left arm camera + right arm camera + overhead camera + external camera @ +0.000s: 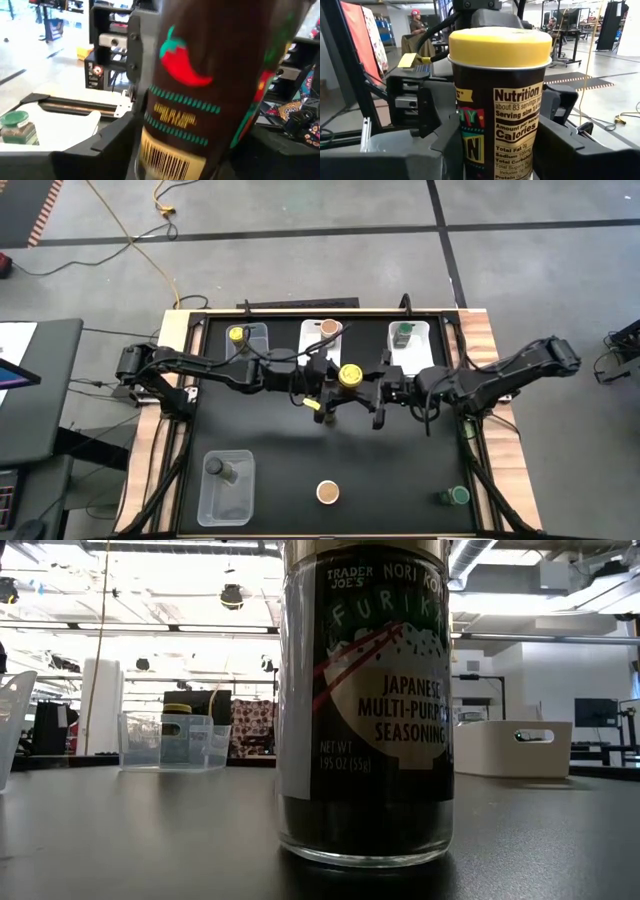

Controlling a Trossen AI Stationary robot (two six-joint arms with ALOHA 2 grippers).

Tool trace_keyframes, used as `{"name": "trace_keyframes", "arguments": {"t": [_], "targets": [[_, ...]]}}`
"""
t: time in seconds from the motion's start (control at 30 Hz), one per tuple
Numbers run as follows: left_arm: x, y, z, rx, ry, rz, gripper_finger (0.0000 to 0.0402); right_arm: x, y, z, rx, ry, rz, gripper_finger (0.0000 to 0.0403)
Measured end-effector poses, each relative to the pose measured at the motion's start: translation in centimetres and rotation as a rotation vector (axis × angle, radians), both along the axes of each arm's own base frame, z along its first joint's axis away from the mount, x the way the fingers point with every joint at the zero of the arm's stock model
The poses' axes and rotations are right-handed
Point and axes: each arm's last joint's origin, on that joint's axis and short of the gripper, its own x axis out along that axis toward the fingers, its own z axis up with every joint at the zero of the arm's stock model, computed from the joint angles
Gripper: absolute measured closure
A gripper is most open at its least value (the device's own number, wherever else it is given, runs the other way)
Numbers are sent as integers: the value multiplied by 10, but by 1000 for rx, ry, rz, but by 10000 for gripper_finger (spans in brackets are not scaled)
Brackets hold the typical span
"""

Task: Sort spices by type
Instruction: Put the yellow spice bottle into the top transparent bin

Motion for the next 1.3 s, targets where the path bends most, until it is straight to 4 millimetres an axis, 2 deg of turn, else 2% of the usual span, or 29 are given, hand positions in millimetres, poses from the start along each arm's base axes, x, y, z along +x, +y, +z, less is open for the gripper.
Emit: {"name": "trace_keyframes", "arguments": {"t": [0.13, 0.37, 0.57, 0.73, 0.83, 1.0, 1.17, 1.3], "targets": [[0, 0, -2, -19, 22, 3, 106, -10, -6, 7, 1, -3, -14, 183], [0, 0, -7, -22, 74, -1, 106, -30, -15, 11, 8, 66, -32, 182], [-4, 2, -5, -86, 89, 3, 105, -41, -18, -1, 86, 214, -47, 182], [-11, 6, 12, -90, 247, 25, 110, -44, -13, -9, 131, 288, -25, 182], [-14, 9, 33, -51, 367, 50, 114, -42, -7, -12, 127, 301, 8, 182], [-13, 18, 62, 13, 437, 23, 115, -35, 0, -20, 113, 341, 27, 182], [-1, 20, 74, 53, 453, -44, 116, -28, 3, -28, 125, 373, 22, 182], [15, 20, 72, 81, 496, -62, 116, -24, 4, -33, 120, 394, 22, 182]]}}
